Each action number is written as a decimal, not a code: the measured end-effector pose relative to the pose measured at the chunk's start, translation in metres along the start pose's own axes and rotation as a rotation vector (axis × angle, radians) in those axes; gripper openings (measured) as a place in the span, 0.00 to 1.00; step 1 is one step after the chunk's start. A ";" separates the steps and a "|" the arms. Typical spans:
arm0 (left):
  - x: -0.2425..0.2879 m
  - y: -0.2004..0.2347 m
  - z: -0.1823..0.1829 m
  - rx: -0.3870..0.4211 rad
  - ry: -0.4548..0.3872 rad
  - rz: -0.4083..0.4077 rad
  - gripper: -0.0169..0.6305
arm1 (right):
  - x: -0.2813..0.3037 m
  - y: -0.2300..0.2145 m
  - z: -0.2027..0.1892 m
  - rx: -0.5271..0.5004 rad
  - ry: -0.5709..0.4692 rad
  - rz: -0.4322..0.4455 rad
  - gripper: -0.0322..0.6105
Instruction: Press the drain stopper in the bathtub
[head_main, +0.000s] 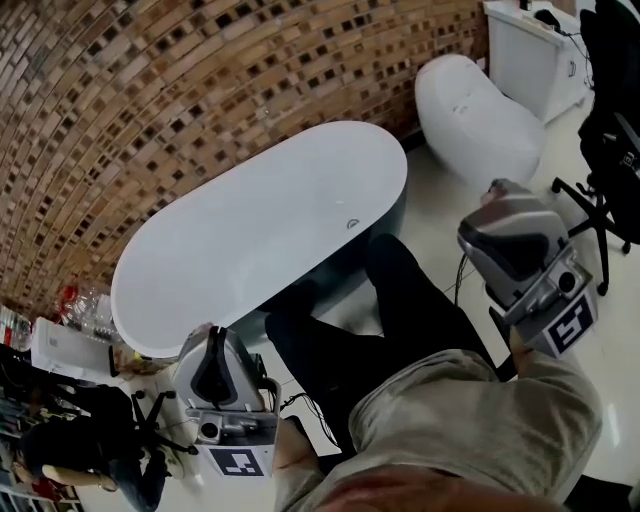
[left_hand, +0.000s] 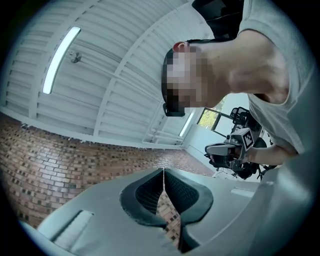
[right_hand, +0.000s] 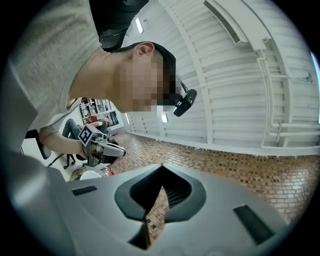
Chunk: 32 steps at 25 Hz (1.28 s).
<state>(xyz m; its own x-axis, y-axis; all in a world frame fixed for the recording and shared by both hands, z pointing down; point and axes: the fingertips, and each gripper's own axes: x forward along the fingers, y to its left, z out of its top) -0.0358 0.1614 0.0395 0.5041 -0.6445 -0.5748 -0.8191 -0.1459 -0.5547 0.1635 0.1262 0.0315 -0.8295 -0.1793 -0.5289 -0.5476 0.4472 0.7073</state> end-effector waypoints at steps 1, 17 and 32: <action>0.000 -0.002 -0.001 0.000 0.000 -0.006 0.03 | 0.000 0.002 0.000 -0.005 -0.008 0.008 0.05; 0.002 -0.008 -0.001 -0.009 0.010 -0.023 0.03 | 0.003 0.010 -0.010 -0.009 0.014 0.042 0.05; 0.001 -0.010 -0.006 -0.003 0.016 -0.026 0.03 | 0.003 0.013 -0.016 -0.014 0.031 0.047 0.05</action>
<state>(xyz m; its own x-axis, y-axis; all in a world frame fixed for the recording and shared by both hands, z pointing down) -0.0288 0.1579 0.0474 0.5205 -0.6524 -0.5508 -0.8068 -0.1645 -0.5675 0.1525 0.1171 0.0464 -0.8573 -0.1858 -0.4801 -0.5092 0.4435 0.7376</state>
